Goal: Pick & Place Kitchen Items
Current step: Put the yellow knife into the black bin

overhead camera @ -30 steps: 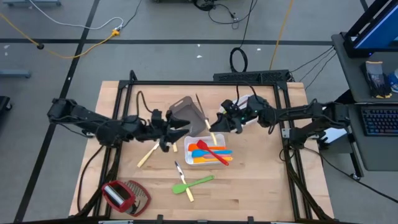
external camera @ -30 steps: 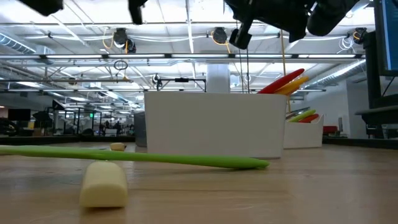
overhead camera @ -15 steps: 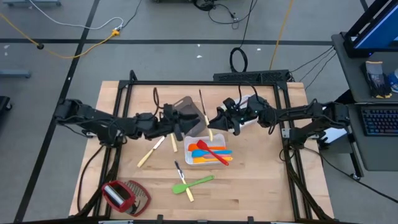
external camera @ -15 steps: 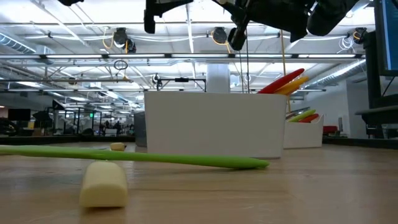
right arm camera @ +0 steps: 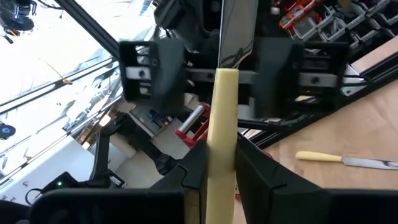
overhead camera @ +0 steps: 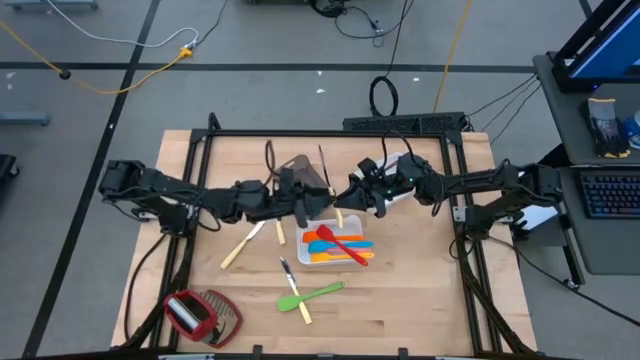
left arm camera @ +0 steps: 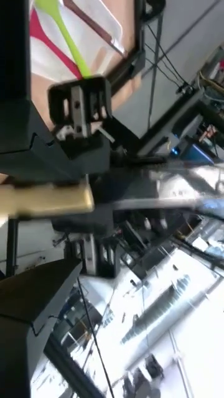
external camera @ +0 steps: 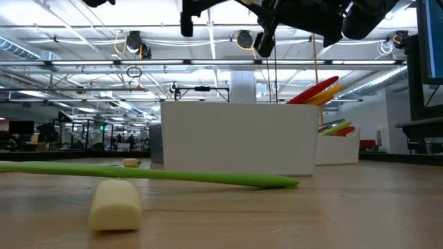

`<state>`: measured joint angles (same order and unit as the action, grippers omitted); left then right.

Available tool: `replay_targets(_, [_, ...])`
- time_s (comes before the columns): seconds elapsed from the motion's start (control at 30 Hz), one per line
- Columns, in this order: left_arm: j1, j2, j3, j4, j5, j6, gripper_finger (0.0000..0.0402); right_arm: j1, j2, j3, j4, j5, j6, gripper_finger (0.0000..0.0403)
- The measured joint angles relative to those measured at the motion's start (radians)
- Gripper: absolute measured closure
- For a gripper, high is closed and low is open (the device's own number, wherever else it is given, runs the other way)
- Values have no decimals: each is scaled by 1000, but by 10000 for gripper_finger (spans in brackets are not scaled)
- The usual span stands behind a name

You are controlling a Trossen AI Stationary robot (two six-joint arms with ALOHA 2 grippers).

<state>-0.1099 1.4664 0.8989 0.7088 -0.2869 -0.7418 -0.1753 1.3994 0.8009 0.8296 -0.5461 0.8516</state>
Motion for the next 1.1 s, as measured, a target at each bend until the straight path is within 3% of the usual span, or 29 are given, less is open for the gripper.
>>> replay_targets(0.2, [11, 11, 24, -87, -2, -31, 186, 0, 0, 0, 0, 2, 0, 356])
replay_targets(0.47, [16, 46, 48, -80, -2, -53, 195, 2, 0, 0, -9, 26, 0, 356])
replay_targets(0.63, [31, 56, 49, -63, 17, -64, 246, 27, 0, 0, -15, 51, -7, 356])
replay_targets(0.9, [47, 64, 49, -67, 67, -71, 368, 33, 0, -2, -36, 79, -30, 356])
replay_targets(1.1, [47, 65, 49, -102, 79, -93, 368, 34, -1, -2, -79, 103, -36, 316])
